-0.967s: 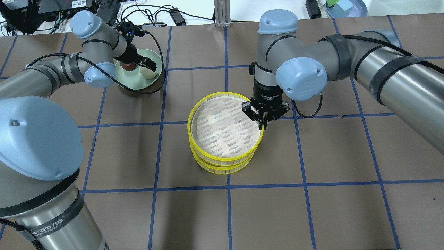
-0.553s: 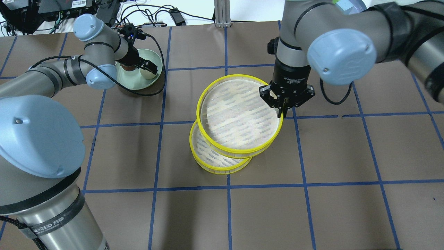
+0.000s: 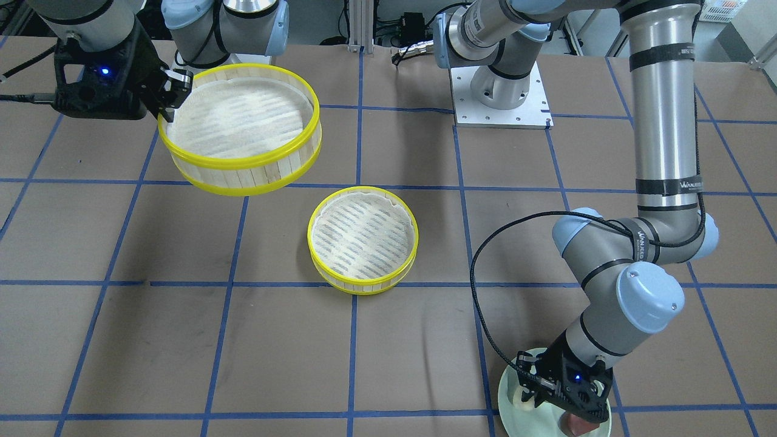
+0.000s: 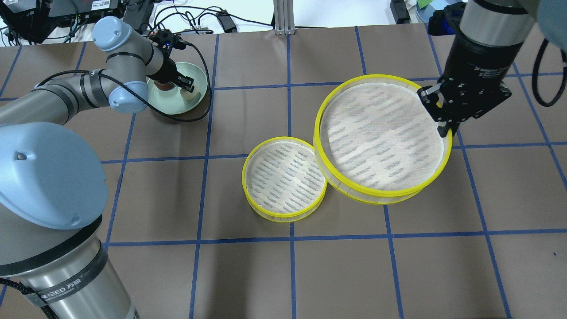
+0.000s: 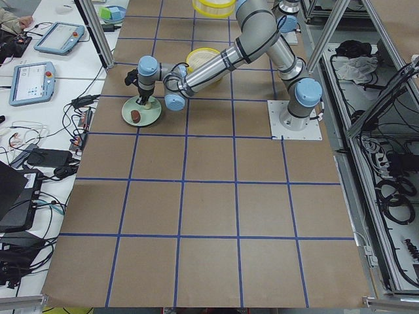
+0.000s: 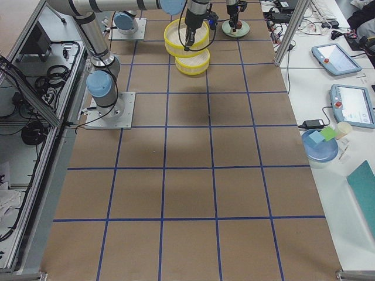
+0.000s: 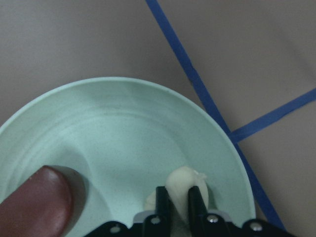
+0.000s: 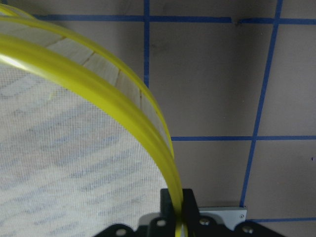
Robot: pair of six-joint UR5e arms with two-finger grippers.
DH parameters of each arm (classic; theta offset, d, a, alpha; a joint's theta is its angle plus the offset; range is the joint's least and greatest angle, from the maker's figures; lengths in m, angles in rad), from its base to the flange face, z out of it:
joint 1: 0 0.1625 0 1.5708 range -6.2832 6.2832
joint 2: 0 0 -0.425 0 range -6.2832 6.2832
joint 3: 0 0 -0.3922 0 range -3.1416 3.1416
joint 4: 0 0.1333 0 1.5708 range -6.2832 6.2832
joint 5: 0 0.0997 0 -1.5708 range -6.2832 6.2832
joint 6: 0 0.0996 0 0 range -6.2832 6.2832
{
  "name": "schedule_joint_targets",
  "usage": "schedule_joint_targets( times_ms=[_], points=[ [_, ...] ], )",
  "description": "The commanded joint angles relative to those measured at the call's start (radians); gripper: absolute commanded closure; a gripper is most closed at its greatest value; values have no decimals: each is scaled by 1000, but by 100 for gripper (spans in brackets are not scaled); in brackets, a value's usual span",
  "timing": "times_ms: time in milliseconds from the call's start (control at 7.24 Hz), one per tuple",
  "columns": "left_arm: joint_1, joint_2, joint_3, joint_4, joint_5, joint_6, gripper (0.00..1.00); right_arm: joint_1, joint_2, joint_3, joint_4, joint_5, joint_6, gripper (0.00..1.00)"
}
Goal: Place buns in different layers of steamer
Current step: 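Lift the top steamer tier with the right gripper and set it beside the bottom tier, then grasp the white bun in the green bowl with the left gripper, carry it over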
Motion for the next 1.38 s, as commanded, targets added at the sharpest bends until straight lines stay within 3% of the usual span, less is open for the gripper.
schedule_joint_targets(
  times_ms=[0, 276, 829, 1106, 1244],
  points=[
    [-2, 61, 4, -24, 2, -43, 100, -15, -14, 1, 27, -4, -16, 100],
    [-55, 152, -22, -91, 9, -203, 100, -16, -14, 1, 27, -18, -18, 100],
    [-242, 289, -94, -256, -6, -710, 100, -22, -13, -1, 40, -30, -16, 100],
    [-357, 329, -163, -291, -121, -1056, 100, -22, -14, 2, 48, -48, -16, 100],
    [-396, 338, -206, -291, -117, -1123, 100, -22, -13, 4, 57, -48, -16, 100]
  ],
)
